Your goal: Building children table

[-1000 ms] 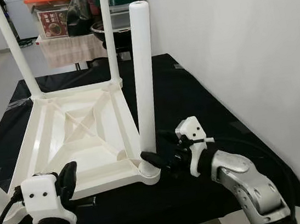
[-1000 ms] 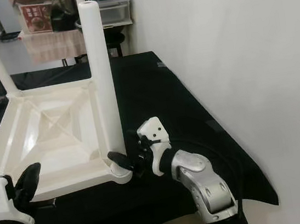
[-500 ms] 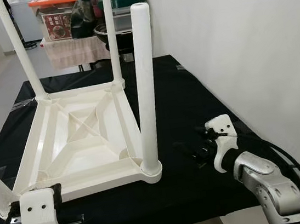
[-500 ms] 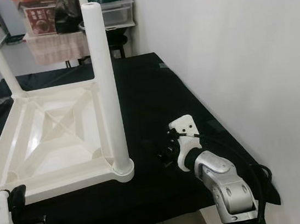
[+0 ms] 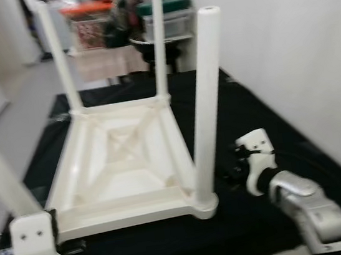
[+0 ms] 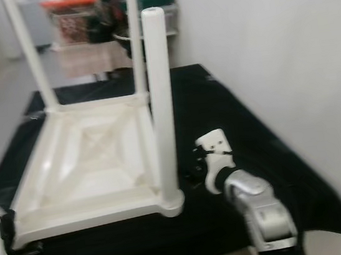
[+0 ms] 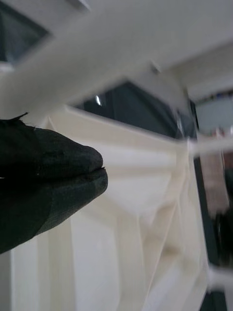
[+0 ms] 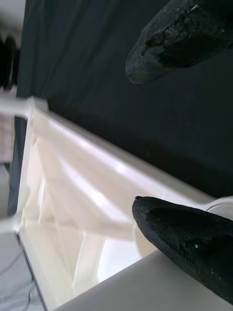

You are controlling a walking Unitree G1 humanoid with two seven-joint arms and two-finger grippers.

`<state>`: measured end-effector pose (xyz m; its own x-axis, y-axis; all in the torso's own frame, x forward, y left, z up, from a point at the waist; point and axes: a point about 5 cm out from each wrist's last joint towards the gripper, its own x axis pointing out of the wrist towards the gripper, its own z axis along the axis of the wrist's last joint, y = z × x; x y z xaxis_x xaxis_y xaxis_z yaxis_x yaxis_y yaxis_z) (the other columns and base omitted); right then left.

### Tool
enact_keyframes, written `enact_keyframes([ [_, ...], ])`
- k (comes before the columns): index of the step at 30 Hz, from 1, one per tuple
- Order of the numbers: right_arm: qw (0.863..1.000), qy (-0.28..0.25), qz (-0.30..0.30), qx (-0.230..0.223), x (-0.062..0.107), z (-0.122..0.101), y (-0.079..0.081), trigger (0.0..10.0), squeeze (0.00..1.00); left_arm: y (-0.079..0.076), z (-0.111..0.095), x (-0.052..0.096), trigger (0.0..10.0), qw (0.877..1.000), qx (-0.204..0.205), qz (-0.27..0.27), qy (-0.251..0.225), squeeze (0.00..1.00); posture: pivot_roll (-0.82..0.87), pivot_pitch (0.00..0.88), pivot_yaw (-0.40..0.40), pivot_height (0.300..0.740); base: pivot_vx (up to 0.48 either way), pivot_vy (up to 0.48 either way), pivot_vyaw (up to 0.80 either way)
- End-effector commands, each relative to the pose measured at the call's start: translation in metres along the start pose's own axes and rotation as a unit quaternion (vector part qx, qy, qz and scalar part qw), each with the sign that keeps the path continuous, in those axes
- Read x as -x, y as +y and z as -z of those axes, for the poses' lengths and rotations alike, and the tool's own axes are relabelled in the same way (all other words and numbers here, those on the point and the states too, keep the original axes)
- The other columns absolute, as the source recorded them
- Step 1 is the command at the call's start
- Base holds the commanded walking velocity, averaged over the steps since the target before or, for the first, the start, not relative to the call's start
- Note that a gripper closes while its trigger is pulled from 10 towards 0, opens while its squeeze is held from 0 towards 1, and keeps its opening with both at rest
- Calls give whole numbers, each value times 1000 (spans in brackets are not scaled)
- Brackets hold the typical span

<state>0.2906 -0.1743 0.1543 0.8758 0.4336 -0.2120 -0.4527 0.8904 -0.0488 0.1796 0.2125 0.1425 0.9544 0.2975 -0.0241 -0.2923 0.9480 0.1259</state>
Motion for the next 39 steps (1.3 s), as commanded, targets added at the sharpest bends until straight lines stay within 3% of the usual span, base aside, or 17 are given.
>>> enact_keyframes([
  [1,1000,8,2,2,-1,1,0,10000,0,0,2,2,10000,1000,-12,-3,2,0,60,14,-38,740,0,0,0],
  [22,995,4,101,11,-8,-3,-24,10000,0,-2,-7,-4,10000,999,-23,17,-37,0,51,21,-29,740,0,0,0],
  [23,995,4,102,11,-8,-3,-25,10000,0,-2,-8,-4,10000,999,-19,17,-40,337,51,22,-31,740,0,0,0],
  [24,995,4,102,11,-8,-3,-25,10000,0,-2,-8,-4,10000,999,-19,17,-40,337,51,22,-31,740,0,0,0],
  [26,995,3,103,12,-8,-4,-25,10000,0,-1,-9,-3,10000,999,-16,14,-44,1000,51,23,-30,740,0,0,0],
  [39,994,-5,109,16,-11,-8,-26,10000,0,5,-2,2,10000,999,14,-9,-32,1000,46,31,-32,740,0,0,0],
])
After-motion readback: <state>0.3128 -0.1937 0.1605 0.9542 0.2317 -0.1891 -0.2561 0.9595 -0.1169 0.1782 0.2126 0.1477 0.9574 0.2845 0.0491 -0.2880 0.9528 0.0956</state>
